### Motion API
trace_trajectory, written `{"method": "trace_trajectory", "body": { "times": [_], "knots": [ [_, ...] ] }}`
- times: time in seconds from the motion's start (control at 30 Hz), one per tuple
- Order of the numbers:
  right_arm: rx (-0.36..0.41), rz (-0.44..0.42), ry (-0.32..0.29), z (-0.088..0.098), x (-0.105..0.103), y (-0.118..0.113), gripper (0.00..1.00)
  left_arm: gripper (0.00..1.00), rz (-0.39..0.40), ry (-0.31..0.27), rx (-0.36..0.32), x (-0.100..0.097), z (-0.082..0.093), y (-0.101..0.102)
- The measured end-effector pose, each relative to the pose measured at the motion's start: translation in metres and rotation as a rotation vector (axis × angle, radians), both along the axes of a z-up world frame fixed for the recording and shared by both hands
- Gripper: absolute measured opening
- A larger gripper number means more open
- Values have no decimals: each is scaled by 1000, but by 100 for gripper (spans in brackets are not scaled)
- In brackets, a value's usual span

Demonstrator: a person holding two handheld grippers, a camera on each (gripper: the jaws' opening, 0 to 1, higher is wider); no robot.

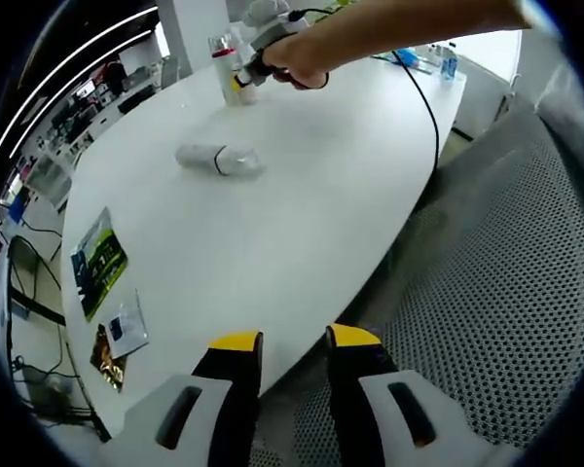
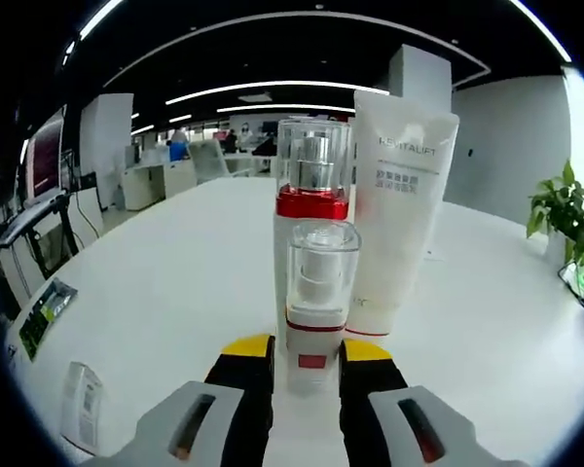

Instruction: Arrange the skincare products in the storage area until every visible bottle or jar stands upright without overlapping.

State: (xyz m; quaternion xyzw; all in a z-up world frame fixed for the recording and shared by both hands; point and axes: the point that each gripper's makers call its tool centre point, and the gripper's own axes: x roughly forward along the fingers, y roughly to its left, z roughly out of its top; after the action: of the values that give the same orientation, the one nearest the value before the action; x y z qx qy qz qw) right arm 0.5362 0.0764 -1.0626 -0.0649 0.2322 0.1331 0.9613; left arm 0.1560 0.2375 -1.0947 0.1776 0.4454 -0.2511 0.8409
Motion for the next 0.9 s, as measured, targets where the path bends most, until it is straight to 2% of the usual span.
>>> {"method": "trace_trajectory", "body": {
  "times": [0.37, 0.53, 0.63, 0.8, 0.87, 0.9],
  "knots": [
    [-7, 9, 4, 1, 0, 4, 13, 21, 1, -1, 3, 0, 0, 2],
    [8, 12, 7, 1, -1, 7, 19, 21, 1, -6, 2, 0, 0, 2],
    [27, 11, 5, 3, -4, 7, 28, 21, 2, -8, 2, 1, 1, 2],
    [52, 31, 24, 2, -27, 2, 38, 21, 6, -17, 3, 2, 2, 3],
    [61, 58, 39, 0, -44, 3, 40, 21, 8, -22, 3, 3, 3, 3],
    [80, 92, 66, -4, -59, 9, 41, 21, 8, -22, 4, 3, 3, 3]
  ]
}}
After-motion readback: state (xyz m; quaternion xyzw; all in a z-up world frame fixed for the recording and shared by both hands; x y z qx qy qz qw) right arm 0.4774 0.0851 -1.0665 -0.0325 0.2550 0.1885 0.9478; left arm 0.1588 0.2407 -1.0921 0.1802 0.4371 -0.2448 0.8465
